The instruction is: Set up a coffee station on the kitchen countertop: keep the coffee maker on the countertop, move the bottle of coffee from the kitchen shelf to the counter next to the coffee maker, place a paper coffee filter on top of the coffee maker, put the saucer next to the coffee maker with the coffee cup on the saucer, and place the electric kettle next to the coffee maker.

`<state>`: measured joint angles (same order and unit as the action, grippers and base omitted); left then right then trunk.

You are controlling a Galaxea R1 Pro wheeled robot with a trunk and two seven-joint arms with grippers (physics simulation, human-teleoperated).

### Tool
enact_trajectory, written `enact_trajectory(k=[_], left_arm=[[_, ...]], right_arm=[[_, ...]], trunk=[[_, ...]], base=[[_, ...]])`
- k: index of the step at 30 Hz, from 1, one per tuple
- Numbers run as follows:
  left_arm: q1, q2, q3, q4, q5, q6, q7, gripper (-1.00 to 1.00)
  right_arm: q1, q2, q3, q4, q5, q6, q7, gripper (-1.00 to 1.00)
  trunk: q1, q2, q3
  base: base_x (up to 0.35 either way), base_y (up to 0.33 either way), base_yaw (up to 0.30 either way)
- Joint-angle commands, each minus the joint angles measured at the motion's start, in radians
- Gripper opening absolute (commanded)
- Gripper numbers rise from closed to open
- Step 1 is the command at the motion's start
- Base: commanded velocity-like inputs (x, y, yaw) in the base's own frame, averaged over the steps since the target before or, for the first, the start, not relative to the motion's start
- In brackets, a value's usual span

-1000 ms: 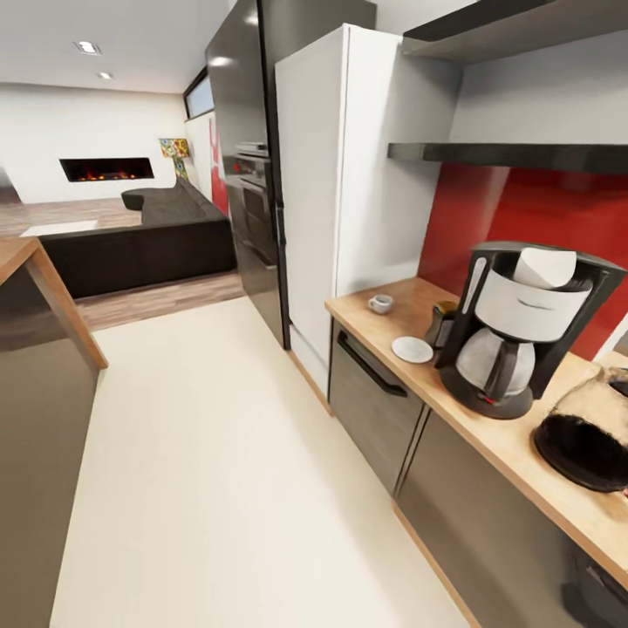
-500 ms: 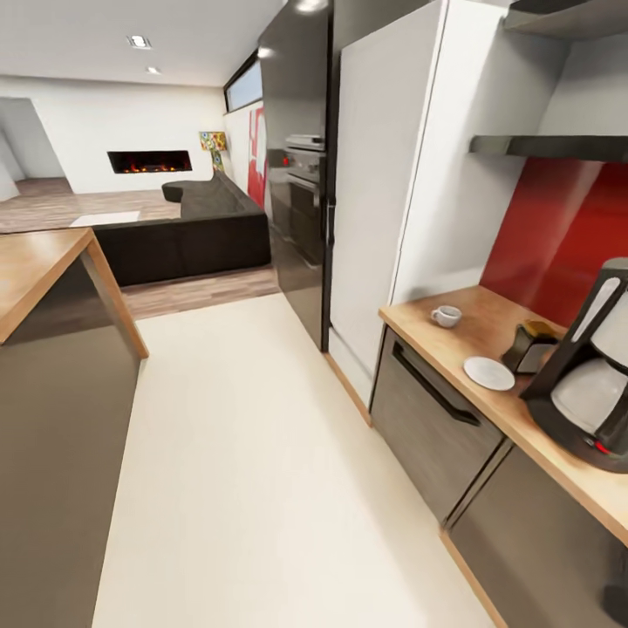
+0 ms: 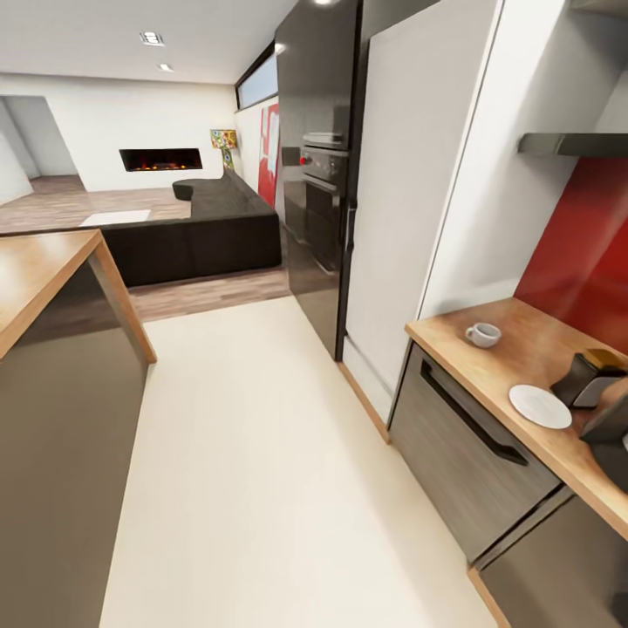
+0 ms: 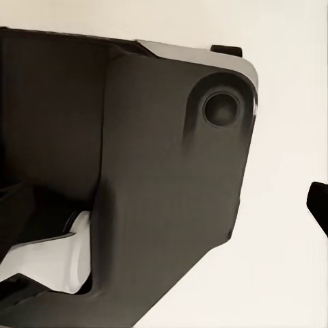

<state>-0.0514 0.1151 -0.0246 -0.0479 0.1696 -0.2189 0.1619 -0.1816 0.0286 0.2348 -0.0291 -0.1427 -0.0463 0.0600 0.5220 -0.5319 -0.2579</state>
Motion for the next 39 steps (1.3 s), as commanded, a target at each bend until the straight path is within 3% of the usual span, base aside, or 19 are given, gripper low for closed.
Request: enact_trajectory(k=[1,39], left_arm=[[-0.001,0.000,-0.004,0.001,0.007,-0.003,0.001,1.00],[0.000,0.000,-0.003,0.000,0.016,-0.003,0.001,1.00]], right_arm=[[-0.001,-0.001,0.008,0.002,-0.011,-0.004,0.003,1.00],[-0.001,-0.004,0.008,0.002,-0.011,-0.004,0.004,1.00]], trunk=[[0.001,-0.001,-0.001],[0.001,-0.001,-0.001]], base=[[0.339,0.002,0.001],[0.339,0.017,0.000]])
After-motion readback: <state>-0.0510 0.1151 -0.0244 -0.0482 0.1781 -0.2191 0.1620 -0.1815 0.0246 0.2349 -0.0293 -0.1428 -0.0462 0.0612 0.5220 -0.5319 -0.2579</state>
